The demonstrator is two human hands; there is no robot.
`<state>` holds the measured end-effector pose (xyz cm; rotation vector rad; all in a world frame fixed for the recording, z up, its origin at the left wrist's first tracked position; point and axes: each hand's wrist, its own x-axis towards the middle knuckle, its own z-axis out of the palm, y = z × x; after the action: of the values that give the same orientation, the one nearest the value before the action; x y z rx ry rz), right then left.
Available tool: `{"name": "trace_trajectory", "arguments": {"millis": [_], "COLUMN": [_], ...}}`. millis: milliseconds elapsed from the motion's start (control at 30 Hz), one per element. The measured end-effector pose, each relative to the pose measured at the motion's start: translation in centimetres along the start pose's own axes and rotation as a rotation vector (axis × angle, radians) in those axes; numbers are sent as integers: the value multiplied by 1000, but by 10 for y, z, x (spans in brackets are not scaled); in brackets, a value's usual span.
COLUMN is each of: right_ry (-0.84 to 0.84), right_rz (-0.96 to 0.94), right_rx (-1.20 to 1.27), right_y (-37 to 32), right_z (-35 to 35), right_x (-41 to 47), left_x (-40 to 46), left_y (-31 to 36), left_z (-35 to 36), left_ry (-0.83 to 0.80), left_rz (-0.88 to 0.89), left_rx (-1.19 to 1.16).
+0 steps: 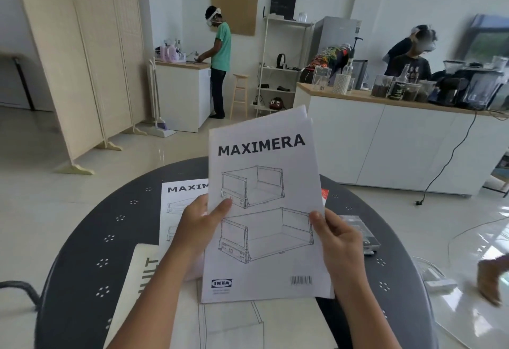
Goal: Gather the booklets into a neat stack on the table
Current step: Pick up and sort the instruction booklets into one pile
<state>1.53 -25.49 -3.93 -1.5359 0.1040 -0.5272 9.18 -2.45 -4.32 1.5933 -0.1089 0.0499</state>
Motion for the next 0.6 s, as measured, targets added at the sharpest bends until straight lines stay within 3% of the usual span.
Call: {"name": "trace_trajectory", "arguments": {"millis": [67,233,400,600], "right_ry": [-6,-150,-108,-73], "right_rz": [-20,-112,-212,-239], "right_rx": [68,-12,20,109], "right_y": [-6,-23,-10,-6], "right_z": [1,12,38,43], "right_x": [6,39,37,34], "left_x": [-2,-11,-11,-11], "left_y": [4,25,24,20], "left_z": [1,3,3,1], "left_ry": [0,223,344,360], "left_rz": [97,393,452,491], "left_rx": [-32,-72,-66,-10]}}
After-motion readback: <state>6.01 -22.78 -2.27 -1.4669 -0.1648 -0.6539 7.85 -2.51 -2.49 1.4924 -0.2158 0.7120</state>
